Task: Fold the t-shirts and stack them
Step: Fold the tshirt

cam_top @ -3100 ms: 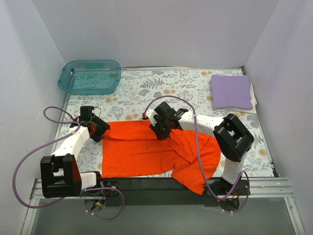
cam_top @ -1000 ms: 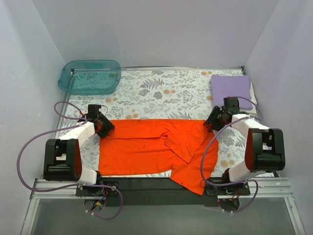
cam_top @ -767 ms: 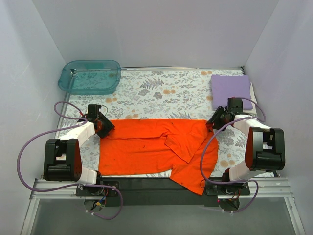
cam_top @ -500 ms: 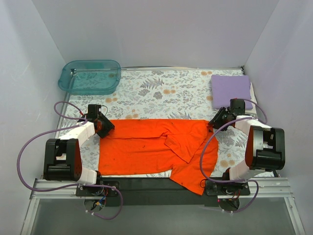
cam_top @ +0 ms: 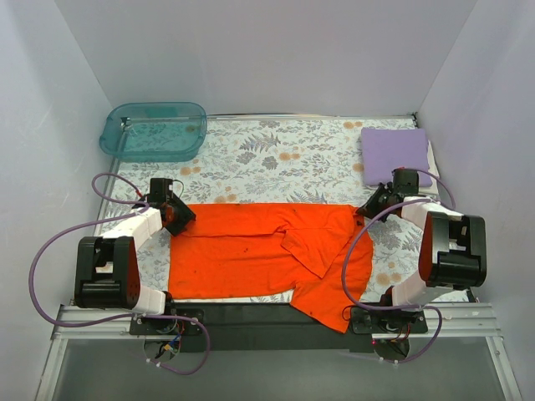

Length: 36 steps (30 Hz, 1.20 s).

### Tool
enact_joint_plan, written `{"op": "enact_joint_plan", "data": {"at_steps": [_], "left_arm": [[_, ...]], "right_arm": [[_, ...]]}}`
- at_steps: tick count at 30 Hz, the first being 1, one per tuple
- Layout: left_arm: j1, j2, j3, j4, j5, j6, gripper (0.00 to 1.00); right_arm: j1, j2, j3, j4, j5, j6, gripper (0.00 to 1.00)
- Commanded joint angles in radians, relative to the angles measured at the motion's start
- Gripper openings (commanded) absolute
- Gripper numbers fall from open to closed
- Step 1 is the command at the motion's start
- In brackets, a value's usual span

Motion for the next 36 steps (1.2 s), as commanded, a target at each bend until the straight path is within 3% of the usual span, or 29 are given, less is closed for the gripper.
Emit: {"op": "enact_joint_plan", "data": {"at_steps": [1,15,19,24,28,33,36], "left_arm": [[0.016,0.03,-0.035,-0.019,-0.057,0.008,0.42],[0.059,0.042,-0.038,-0.01,-0.042,0.036,0.4],[0.059,0.051,-0.035,-0.001,-0.033,0.051,0.42],[0.06,0.052,-0.007,-0.002,0.001,0.067,0.49],[0.06,0.007,0.026,-0.025,-0.006,0.073,0.59],[0.06,-0.056,0.077,-0.083,-0.036,0.082,0.72],[0.057,-0.106,0.106,-0.111,-0.046,0.094,0.76]], "right_arm": [[-0.027,0.01,0.014,0.028,0.006,-0.023,0.01],[-0.079,0.168,0.241,-0.079,-0.049,-0.221,0.01],[-0.081,0.208,0.272,-0.082,-0.067,-0.254,0.06],[-0.076,0.228,0.312,-0.104,-0.101,-0.281,0.14],[-0.042,0.165,0.318,-0.159,-0.032,-0.285,0.34],[0.017,0.039,0.306,-0.209,0.02,-0.31,0.39],[0.118,-0.031,0.295,-0.235,0.037,-0.334,0.4]]}}
